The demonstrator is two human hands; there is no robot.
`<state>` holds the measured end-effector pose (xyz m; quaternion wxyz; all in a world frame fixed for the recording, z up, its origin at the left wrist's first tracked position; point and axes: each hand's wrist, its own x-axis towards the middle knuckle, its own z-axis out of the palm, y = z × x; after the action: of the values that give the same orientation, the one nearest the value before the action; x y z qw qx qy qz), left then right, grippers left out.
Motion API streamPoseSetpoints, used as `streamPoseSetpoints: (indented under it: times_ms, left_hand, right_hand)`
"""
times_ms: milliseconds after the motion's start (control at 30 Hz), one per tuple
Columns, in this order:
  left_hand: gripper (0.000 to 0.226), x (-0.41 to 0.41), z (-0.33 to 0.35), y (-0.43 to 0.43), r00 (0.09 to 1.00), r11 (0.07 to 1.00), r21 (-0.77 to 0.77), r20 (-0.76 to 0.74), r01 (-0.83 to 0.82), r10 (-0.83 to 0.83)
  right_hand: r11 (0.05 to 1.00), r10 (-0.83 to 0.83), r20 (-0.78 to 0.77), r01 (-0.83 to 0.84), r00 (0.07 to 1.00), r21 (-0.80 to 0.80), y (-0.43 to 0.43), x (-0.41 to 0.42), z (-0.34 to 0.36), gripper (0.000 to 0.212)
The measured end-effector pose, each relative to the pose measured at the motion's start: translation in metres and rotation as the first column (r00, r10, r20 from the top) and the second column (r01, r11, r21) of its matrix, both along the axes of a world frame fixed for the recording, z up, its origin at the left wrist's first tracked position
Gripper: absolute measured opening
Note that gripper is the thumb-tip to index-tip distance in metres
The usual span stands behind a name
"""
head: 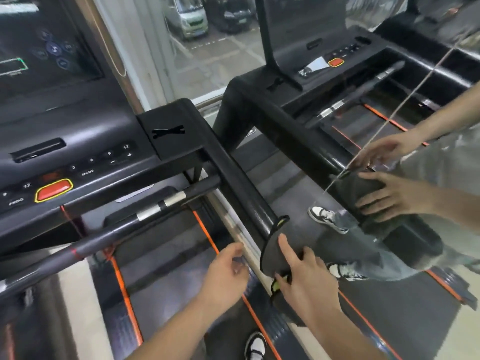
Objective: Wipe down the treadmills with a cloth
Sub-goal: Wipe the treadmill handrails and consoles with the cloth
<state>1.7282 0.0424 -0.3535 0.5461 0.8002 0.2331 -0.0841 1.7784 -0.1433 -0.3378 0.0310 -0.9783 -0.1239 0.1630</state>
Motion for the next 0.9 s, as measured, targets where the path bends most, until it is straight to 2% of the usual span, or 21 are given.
streamPoseSetpoints:
  times_ms: [100,200,333,400,533,667,800,900]
  left_hand:
    - [0.053,-0.001,0.006,0.009,0.999,0.999,0.042,0.042,-0.017,0.015]
    - [0.048,-0.001,0.010,0.021,0.998,0.995,0.103,0.066,-0.011,0.004]
    - [0.049,0.000,0.016,0.028,0.999,0.990,0.141,0.046,-0.009,0.002]
    - [0.047,0.001,0.018,0.026,0.999,0.990,0.143,0.049,-0.010,0.003]
    - [0.039,0.006,0.016,-0.001,0.995,0.993,0.119,0.101,-0.006,-0.006]
    - [0.040,-0.009,0.002,-0.032,0.997,0.999,0.026,0.073,0.021,-0.022]
    - [0.040,-0.024,-0.013,-0.049,0.999,1.000,-0.014,0.044,0.005,-0.005]
    - [0.040,-0.027,-0.008,-0.054,0.998,1.000,0.006,0.062,-0.016,0.015]
  right_hand:
    - [0.999,0.019,-0.009,-0.019,1.000,0.037,0.034,0.037,0.008,0.081]
    - [0.995,0.003,-0.012,-0.001,1.000,0.097,0.083,0.085,0.006,0.082]
    - [0.982,-0.042,-0.136,0.066,0.990,0.176,0.116,0.113,0.006,0.082]
    - [0.977,0.000,-0.092,0.019,0.996,0.213,0.106,0.095,0.008,0.076]
    - [0.961,0.047,0.119,-0.077,0.992,0.264,0.043,0.032,0.001,0.068]
    - [0.941,0.012,0.091,-0.042,0.996,0.335,-0.043,-0.029,-0.015,0.067]
    - [0.975,0.022,0.030,-0.028,0.999,0.221,-0.087,-0.057,-0.018,0.073]
    - [0.990,0.017,0.047,-0.023,0.999,0.138,-0.061,-0.031,-0.009,0.073]
